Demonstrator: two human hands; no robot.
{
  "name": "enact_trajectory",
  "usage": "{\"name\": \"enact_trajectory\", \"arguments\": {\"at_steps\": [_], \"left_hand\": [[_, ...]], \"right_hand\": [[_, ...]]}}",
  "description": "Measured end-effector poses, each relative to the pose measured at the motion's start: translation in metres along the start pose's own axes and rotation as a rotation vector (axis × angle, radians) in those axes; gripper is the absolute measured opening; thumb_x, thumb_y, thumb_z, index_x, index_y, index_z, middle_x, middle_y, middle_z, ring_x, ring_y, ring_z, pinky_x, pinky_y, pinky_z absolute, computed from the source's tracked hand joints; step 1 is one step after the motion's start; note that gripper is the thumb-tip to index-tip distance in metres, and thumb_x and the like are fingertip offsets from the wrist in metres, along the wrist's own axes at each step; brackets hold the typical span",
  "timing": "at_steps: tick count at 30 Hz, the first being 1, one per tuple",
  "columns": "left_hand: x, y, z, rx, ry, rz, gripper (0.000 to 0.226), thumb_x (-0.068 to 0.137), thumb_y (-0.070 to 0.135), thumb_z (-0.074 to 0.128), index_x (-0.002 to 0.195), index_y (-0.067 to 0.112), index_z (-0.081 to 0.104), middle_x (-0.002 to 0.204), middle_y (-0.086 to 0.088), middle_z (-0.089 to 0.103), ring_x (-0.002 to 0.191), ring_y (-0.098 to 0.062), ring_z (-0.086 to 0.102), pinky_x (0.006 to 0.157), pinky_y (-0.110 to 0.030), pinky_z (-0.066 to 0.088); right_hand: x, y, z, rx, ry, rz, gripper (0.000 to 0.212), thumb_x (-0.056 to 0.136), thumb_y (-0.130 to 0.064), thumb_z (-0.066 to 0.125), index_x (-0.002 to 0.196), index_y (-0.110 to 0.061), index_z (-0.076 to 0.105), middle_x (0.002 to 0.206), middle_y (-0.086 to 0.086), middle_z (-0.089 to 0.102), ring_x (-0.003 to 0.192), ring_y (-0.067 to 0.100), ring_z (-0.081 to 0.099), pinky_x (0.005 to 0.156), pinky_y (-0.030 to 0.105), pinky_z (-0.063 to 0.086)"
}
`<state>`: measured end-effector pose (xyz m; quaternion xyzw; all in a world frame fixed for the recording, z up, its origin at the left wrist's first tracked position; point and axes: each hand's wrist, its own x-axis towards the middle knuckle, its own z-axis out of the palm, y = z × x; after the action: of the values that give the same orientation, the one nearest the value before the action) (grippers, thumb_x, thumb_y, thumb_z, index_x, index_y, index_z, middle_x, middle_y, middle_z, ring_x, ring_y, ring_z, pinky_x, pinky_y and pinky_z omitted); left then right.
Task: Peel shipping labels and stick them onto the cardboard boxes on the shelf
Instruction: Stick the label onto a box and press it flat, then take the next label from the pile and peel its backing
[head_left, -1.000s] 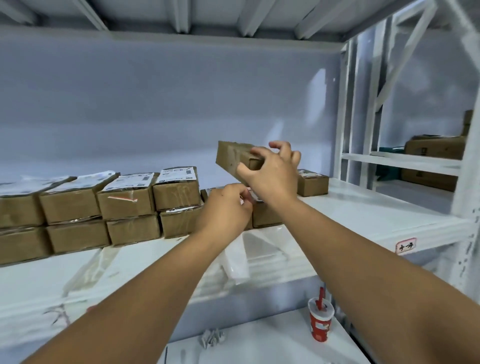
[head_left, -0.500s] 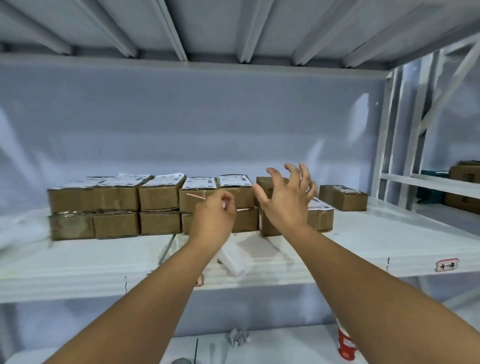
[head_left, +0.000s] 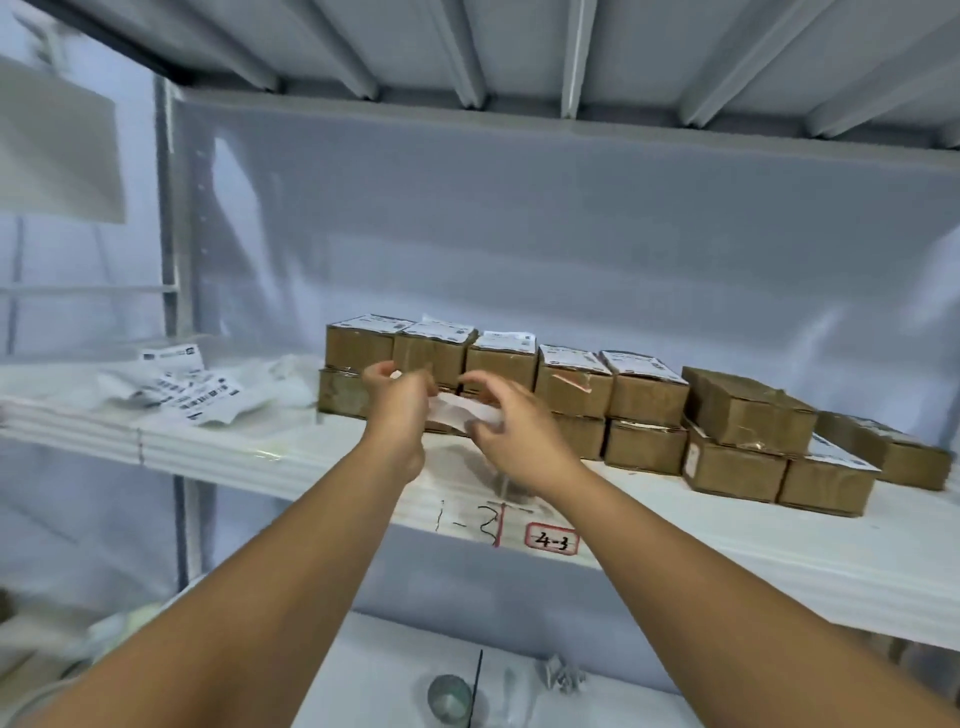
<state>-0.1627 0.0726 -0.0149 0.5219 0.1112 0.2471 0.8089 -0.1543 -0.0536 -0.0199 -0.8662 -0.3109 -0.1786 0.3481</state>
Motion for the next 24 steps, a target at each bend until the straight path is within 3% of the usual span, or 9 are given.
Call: {"name": "enact_trajectory", "arguments": {"at_steps": [3,5,8,11,13,16,20,22,24], "left_hand": [[0.012,0.007,-0.037,0.094,0.017,0.161,0.027,0.092,0.027,0.051,0.115,0.026,0.038,0.117,-0.006,0.052,0.101,-0.023,0.053,0.087,-0.039,0.042],[0.02,0.013,-0.065,0.323,0.058,0.36,0.021,0.095,0.036,0.047,0.113,0.026,0.045,0.113,0.0,0.058,0.101,-0.02,0.056,0.082,-0.032,0.041],[0.034,0.021,-0.108,0.767,0.167,0.648,0.016,0.095,0.016,0.047,0.107,0.018,0.057,0.108,0.0,0.06,0.097,-0.017,0.054,0.077,-0.024,0.036],[0.052,0.023,-0.147,1.139,0.36,0.795,0.028,0.087,0.007,0.055,0.114,0.012,0.061,0.118,-0.011,0.056,0.109,-0.033,0.046,0.087,-0.039,0.038],[0.066,0.023,-0.169,1.273,0.4,0.679,0.047,0.084,0.024,0.067,0.127,0.01,0.054,0.128,-0.016,0.051,0.118,-0.037,0.042,0.096,-0.042,0.034],[0.084,0.024,-0.192,1.213,0.256,0.398,0.074,0.077,0.042,0.073,0.135,0.01,0.041,0.134,-0.014,0.05,0.124,-0.031,0.045,0.099,-0.038,0.036],[0.088,0.014,-0.201,1.277,0.247,0.375,0.046,0.085,0.04,0.062,0.123,0.017,0.052,0.12,-0.005,0.062,0.113,-0.027,0.055,0.086,-0.034,0.041],[0.088,0.011,-0.2,1.338,0.279,0.427,0.035,0.089,0.037,0.056,0.117,0.017,0.056,0.114,-0.005,0.065,0.109,-0.027,0.057,0.084,-0.033,0.042],[0.087,0.01,-0.2,1.379,0.279,0.476,0.027,0.091,0.034,0.05,0.111,0.019,0.059,0.108,-0.005,0.066,0.103,-0.026,0.059,0.079,-0.031,0.042]], "right_hand": [[0.017,-0.017,0.028,0.049,0.162,0.053,0.028,0.091,-0.012,0.055,0.115,-0.025,0.059,0.107,-0.003,0.064,0.079,0.014,0.06,0.065,0.025,0.045],[0.029,-0.03,0.042,0.114,0.215,0.097,0.018,0.092,-0.018,0.054,0.109,-0.023,0.057,0.098,-0.008,0.062,0.078,0.015,0.059,0.062,0.027,0.04],[0.044,-0.049,0.065,0.203,0.211,0.096,0.013,0.092,-0.015,0.048,0.101,-0.023,0.043,0.09,-0.006,0.055,0.072,0.024,0.062,0.057,0.028,0.038],[0.057,-0.066,0.088,0.231,0.213,0.048,0.019,0.092,-0.006,0.038,0.091,-0.025,0.035,0.085,0.0,0.055,0.067,0.028,0.064,0.045,0.024,0.034],[0.066,-0.078,0.102,0.26,0.164,0.04,0.021,0.092,-0.003,0.035,0.09,-0.024,0.037,0.076,-0.005,0.051,0.061,0.021,0.065,0.044,0.025,0.03],[0.083,-0.094,0.127,0.352,0.082,0.058,0.026,0.089,0.0,0.037,0.088,-0.026,0.037,0.07,-0.006,0.048,0.053,0.018,0.065,0.048,0.028,0.034],[0.109,-0.113,0.156,0.647,0.054,0.215,0.027,0.086,0.006,0.036,0.092,-0.02,0.033,0.064,0.001,0.054,0.051,0.019,0.062,0.055,0.031,0.046],[0.121,-0.119,0.168,0.817,0.021,0.321,0.027,0.087,0.007,0.038,0.095,-0.019,0.032,0.072,0.006,0.059,0.057,0.02,0.064,0.061,0.028,0.052],[0.133,-0.12,0.181,0.832,0.009,0.357,0.031,0.086,0.001,0.048,0.095,-0.025,0.034,0.09,0.006,0.06,0.076,0.023,0.066,0.079,0.034,0.053]]}}
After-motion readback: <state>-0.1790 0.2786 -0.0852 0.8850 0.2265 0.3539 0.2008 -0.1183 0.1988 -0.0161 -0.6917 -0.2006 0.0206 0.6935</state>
